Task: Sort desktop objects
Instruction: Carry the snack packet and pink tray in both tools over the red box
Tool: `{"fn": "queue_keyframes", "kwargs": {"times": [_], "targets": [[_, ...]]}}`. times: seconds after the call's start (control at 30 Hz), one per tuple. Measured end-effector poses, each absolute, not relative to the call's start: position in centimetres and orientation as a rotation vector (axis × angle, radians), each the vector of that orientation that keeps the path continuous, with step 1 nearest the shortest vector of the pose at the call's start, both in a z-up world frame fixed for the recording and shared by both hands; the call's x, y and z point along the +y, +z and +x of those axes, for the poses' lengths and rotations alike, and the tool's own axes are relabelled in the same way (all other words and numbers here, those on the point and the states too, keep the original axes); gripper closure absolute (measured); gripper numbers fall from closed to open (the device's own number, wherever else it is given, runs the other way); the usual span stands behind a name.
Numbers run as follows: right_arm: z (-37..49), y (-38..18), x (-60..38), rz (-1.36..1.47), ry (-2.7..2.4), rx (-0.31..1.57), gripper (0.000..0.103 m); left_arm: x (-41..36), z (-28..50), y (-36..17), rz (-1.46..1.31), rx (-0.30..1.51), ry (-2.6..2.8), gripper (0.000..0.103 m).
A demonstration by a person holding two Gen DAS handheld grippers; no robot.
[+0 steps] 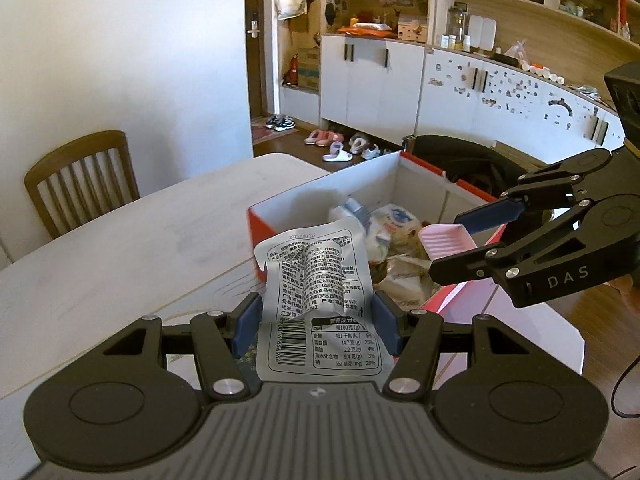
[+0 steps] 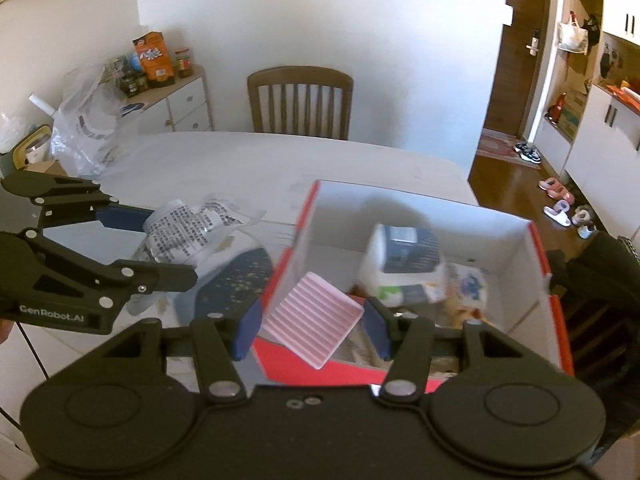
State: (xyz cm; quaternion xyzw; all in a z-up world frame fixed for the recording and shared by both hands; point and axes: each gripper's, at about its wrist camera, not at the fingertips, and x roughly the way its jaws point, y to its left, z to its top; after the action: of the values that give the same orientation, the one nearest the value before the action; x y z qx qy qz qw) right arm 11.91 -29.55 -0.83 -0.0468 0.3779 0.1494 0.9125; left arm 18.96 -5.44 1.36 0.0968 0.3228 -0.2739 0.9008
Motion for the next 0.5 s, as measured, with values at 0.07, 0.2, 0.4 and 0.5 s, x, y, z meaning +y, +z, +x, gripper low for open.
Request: {"fn": "queue_keyframes", "kwargs": {"times": [0.07,0.2,0.4,0.5], "targets": [[11.8,-0.8,-30.8,-0.092,0.303,0.777,0.048,-6.4,19.1,1.4,0.203,0.669,-0.57,0.044],[11.9,-0.9,-33.1,-0.087,0.294,0.773,0.048,-8.5,19.4,1.3,0.213,0.671,-0.575,0.044],[12.5,-0.9,-36.2,-0.089,0.285,0.765,0.048,-11.8,20.0,1.3,0.23,0.671,-0.582,0.044],[12.8,-1.0,-37.6,-0.087,0.279,0.766,0.048,-13.3,20.3,1.2,0.236,0.672,-0.589,0.044]]}}
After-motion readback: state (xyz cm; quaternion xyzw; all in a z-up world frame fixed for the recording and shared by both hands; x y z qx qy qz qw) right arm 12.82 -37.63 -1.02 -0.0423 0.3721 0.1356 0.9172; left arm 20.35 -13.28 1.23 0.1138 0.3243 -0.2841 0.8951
